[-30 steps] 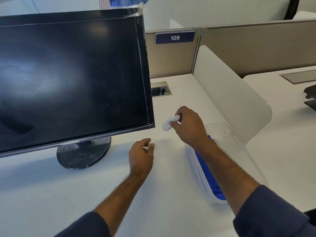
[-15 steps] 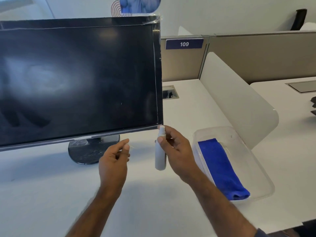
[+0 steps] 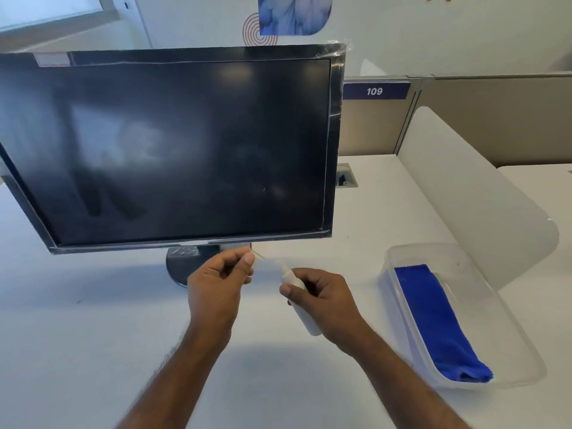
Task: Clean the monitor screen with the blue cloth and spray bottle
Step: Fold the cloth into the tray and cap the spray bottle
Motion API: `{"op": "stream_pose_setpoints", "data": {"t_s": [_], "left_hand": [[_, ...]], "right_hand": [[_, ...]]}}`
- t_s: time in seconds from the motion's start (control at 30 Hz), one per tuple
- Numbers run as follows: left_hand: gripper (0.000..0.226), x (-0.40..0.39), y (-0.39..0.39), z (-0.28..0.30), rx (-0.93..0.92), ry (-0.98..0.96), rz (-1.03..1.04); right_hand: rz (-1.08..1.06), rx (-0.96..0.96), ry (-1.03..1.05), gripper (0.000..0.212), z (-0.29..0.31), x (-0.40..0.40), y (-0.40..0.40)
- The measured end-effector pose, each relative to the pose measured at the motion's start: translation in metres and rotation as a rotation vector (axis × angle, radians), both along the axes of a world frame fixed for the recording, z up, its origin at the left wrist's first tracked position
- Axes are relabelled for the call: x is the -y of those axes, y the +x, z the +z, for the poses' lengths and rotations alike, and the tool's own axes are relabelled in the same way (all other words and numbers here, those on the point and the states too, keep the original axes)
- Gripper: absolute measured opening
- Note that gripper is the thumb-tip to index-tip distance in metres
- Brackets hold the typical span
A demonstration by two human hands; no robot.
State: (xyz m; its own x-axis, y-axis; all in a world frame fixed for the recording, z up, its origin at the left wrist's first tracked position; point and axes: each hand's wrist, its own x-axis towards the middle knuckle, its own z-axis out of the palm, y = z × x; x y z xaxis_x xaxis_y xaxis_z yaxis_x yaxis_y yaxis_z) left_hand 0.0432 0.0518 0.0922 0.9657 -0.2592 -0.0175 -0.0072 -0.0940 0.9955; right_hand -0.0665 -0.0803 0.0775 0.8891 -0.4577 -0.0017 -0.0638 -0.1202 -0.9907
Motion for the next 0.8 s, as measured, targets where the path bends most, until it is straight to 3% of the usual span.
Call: {"op": "stream_pose_setpoints", "data": {"t_s": [0.07,0.3,0.8], "left_hand": [[0.012,-0.003,0.0,0.002,0.0,-0.025,-0.012],[0.02,-0.009,-0.005,0.002,0.021,-0.041,-0.086],[0.013,-0.024,-0.01,-0.013,0.033,0.007,-0.159]], "right_hand": [[0.039,0.019,-0.065,0.024,-0.002,-0.002,0.002],[0.062,-0.007,-0.115,0.019,-0.002,-0.015,0.008],[0.12,-0.043,-0.163,0.025,-0.006,-0.031,0.008]]}}
